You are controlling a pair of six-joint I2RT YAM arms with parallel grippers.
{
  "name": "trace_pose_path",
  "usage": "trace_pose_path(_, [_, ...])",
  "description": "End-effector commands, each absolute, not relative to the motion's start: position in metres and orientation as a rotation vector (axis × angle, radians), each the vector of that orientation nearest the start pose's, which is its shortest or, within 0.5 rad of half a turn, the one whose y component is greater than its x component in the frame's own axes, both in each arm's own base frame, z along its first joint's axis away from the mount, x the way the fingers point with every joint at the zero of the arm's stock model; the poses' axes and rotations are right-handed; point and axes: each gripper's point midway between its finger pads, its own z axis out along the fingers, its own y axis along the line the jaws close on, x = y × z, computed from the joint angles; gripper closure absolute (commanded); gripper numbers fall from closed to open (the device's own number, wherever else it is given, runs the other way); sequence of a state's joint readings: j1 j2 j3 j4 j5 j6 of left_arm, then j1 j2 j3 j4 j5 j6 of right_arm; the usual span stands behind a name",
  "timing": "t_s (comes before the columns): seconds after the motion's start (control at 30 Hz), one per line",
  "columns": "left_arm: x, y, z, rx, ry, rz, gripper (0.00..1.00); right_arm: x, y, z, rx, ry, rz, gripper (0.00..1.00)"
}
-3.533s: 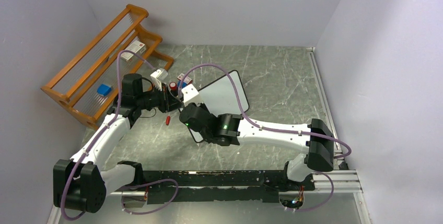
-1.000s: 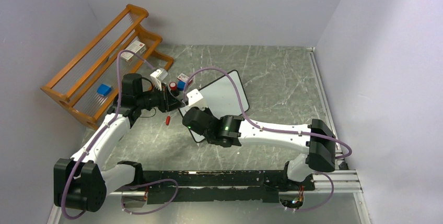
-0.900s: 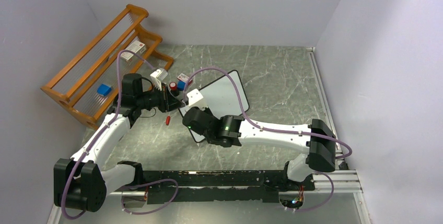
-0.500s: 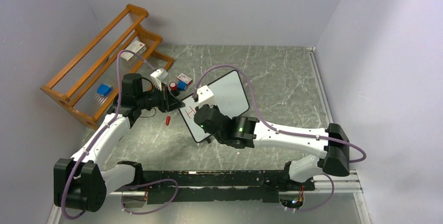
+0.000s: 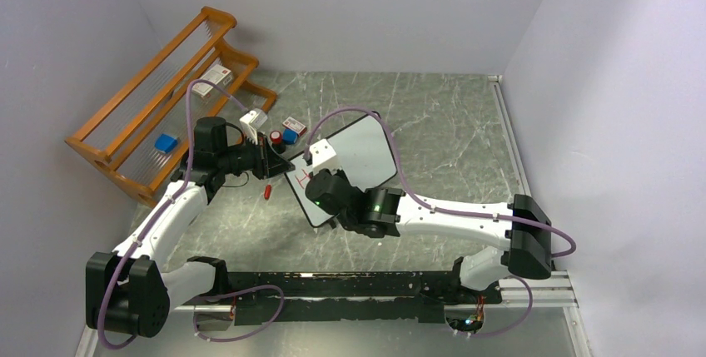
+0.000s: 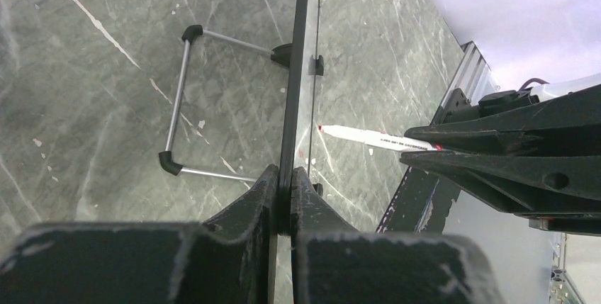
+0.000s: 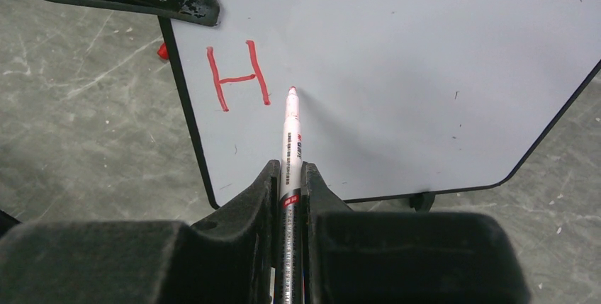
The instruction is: Write a sentence on the whiteboard
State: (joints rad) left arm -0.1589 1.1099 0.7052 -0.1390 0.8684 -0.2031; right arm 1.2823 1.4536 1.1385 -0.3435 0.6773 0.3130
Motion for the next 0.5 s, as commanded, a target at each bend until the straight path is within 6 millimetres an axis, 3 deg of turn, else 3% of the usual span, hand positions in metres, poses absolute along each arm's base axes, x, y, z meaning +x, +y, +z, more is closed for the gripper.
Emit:
trace_pose_path(0.0, [0.2613,-0.1799,0.1679,0.466,2.071,-1.115,0.95,0.2182,0.3450,0.1952,-0.591,1.951,0.180,1.00])
trace_pose_path(0.47, [0.2615,-0.1800,0.1677,0.467,2.072,-1.116,0.95,0.2236,0.3496,0.1940,-0.591,1.951,0.193,1.00])
